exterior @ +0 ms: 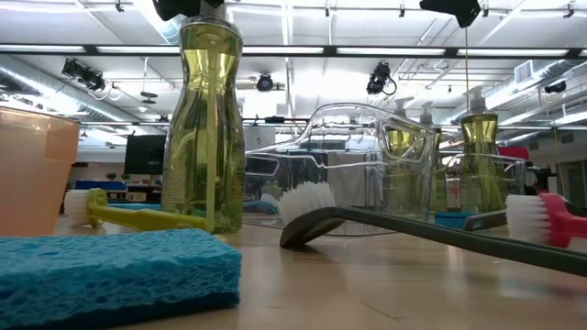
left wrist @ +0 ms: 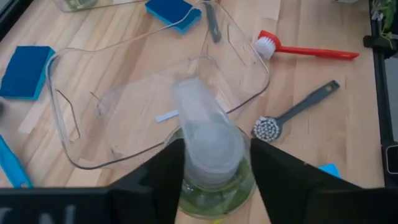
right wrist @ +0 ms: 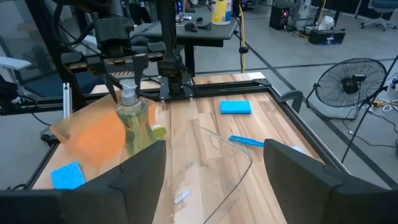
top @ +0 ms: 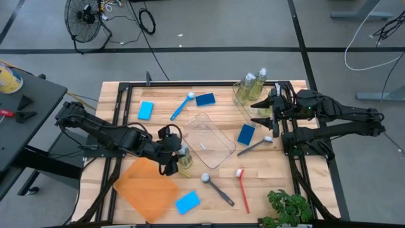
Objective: Pick & Place Kitchen Sink Supplies
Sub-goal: Put the yellow dish soap into the top transparent bin
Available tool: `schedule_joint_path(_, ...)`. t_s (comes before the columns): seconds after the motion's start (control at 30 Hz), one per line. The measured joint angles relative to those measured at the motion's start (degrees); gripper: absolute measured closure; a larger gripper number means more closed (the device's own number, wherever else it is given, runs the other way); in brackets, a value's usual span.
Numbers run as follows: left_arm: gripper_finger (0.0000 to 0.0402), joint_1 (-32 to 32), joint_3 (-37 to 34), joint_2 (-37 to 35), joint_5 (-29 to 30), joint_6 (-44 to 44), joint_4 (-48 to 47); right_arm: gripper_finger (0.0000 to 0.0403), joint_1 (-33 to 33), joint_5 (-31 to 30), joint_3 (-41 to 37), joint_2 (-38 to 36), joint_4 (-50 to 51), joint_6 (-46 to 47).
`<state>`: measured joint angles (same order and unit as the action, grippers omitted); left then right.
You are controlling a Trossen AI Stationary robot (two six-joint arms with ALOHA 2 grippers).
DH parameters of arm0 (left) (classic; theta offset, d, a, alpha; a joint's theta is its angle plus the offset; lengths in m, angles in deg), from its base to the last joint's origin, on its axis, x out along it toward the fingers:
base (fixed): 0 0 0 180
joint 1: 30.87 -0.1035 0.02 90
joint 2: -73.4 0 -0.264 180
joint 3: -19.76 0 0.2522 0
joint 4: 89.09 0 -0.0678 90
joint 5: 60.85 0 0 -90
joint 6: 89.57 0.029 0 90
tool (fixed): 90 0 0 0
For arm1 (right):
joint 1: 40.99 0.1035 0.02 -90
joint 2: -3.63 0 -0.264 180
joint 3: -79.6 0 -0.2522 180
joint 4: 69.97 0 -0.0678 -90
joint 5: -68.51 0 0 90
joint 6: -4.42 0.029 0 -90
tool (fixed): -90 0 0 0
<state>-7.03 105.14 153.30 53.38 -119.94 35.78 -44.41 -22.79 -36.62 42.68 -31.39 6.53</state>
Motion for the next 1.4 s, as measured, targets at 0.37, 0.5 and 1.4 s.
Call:
schedule_joint_path(0.37,0.0283,-2.0,0.1,-0.1,-3.6,0.5,0.3,0.0131,0.0,-1.4,0.0,0.0,0.0,0.0)
schedule_joint_path(0.5,0.0283,-1.9,0.1,-0.1,-4.1,2.1,0.5,0.0131,0.0,-1.4,0.0,0.0,0.0,0.0)
schedule_joint_path(1.4,0.0283,-1.7,-0.1,-10.5,-6.3,1.3,0.3,0.0131,0.0,-1.2,0.0,0.0,-3.1,0.4)
